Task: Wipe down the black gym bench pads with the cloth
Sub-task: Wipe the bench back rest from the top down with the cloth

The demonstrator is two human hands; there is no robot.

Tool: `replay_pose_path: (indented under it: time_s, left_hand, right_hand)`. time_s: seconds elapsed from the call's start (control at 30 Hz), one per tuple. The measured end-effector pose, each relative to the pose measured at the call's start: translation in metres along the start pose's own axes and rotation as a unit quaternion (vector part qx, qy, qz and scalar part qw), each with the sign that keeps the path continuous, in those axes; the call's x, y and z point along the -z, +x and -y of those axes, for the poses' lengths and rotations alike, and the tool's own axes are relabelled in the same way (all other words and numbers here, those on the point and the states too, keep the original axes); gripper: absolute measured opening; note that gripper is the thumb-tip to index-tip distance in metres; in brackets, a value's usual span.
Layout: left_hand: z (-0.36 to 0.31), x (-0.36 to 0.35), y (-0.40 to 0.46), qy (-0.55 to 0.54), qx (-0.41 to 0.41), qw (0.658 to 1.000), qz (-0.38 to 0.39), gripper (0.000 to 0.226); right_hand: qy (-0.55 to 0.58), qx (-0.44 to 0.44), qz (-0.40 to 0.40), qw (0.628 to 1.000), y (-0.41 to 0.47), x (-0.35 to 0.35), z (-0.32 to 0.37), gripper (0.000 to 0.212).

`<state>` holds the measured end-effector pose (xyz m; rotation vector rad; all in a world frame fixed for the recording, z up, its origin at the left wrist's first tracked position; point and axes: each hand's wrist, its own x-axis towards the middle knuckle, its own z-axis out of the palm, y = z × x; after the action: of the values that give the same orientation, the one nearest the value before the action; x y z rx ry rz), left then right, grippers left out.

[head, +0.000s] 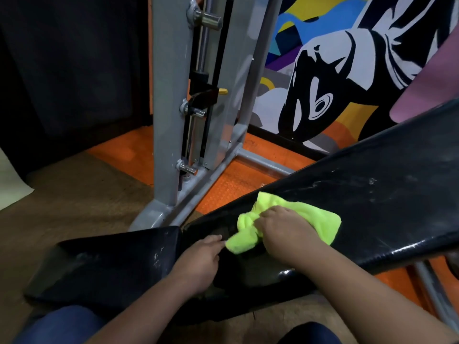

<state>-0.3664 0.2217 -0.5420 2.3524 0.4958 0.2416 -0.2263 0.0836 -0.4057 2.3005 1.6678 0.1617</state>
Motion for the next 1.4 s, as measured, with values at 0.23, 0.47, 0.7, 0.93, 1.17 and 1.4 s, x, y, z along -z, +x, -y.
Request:
replay_pose_path:
  time_s: [0.23, 0.47, 0.7, 0.93, 1.17, 1.4]
  left_hand:
    - [0.004, 0.003, -0.001, 0.002, 0.002, 0.999, 0.048, 0.054]
    - [0.006, 0.001, -0.001, 0.005, -0.001, 0.999, 0.052, 0.057]
    - [0.007, -0.001, 0.001, 0.002, 0.007, 0.998, 0.061, 0.061]
    - [0.007, -0.001, -0.001, -0.004, 0.005, 0.998, 0.057, 0.062]
    - [0.01, -0.001, -0.001, -0.014, 0.012, 0.998, 0.056, 0.063]
    - [0.015, -0.005, 0.0, -0.017, 0.016, 0.998, 0.056, 0.063]
  right_hand:
    - [-0.004, -0.003, 0.023, 1.0, 0.01, -0.005, 0.003, 0.031]
    - [-0.007, -0.001, 0.039, 0.999, 0.016, -0.006, 0.005, 0.033]
    - [-0.028, -0.02, 0.057, 0.998, 0.039, -0.002, 0.005, 0.033]
    - [-0.014, -0.022, 0.046, 0.999, 0.045, 0.0, 0.006, 0.031]
    - [-0.004, -0.032, 0.036, 0.999, 0.052, 0.002, -0.001, 0.03]
    - [0.009, -0.033, 0.057, 0.998, 0.051, 0.004, -0.007, 0.032]
